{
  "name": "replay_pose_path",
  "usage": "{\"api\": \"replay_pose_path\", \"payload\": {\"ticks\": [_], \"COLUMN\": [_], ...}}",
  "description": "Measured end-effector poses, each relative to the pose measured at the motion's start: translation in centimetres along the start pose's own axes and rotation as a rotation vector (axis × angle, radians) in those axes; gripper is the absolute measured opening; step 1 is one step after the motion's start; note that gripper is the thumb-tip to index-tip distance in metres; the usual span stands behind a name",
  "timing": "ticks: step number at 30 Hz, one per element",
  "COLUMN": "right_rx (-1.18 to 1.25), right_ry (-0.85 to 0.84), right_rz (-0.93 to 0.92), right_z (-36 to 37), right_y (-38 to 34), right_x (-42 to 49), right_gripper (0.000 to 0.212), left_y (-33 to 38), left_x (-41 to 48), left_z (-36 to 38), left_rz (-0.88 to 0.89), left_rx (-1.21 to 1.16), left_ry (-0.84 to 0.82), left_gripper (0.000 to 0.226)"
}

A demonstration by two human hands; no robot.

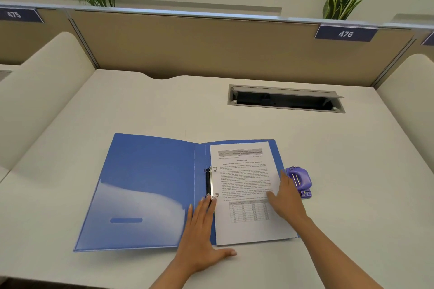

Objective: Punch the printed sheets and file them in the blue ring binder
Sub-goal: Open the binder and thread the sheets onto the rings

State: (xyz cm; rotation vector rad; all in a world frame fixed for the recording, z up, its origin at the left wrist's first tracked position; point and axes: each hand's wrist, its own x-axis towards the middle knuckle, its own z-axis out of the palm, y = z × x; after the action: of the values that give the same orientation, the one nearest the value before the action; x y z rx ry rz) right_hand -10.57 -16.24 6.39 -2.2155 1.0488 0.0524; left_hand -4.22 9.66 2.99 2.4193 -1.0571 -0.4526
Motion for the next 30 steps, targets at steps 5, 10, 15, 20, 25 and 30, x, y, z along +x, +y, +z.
{"api": "replay_pose_path", "payload": {"ticks": [5,10,15,20,25,30], "right_rx": [0.018,0.029,0.006,0.038,0.084,0.222], "right_ry": [0.006,0.044,0.077,0.156,0.267,0.083], "right_rz": [-0.023,-0.058,-0.072,-0.125,-0.318,-0.409], "right_z": [1.0,2.0,2.9,3.3,3.5,4.7], "right_y": [0.8,1.2,1.1,0.7,-2.3,-8.1], "right_x": [-0.4,0.1,0.5,0.8,1.1,3.1], "right_gripper": [0.071,0.069,0.067,0.061,0.045,0.028], "left_y": [-0.7,-2.2,-3.5,-3.9,-4.1,-4.7], "left_x": [0.6,1.7,2.9,3.4,4.8,10.3], "left_z": [-0.2,-1.1,-2.2,-2.9,-4.0,-5.8], "left_rz": [-0.042,0.003,0.033,0.075,0.052,-0.141], "left_rx": [0.092,0.062,0.072,0.083,-0.009,-0.252], "left_ry": [-0.043,-0.032,-0.039,-0.041,0.050,0.299], "left_gripper": [0.121,0.116,0.118,0.122,0.095,0.053]}}
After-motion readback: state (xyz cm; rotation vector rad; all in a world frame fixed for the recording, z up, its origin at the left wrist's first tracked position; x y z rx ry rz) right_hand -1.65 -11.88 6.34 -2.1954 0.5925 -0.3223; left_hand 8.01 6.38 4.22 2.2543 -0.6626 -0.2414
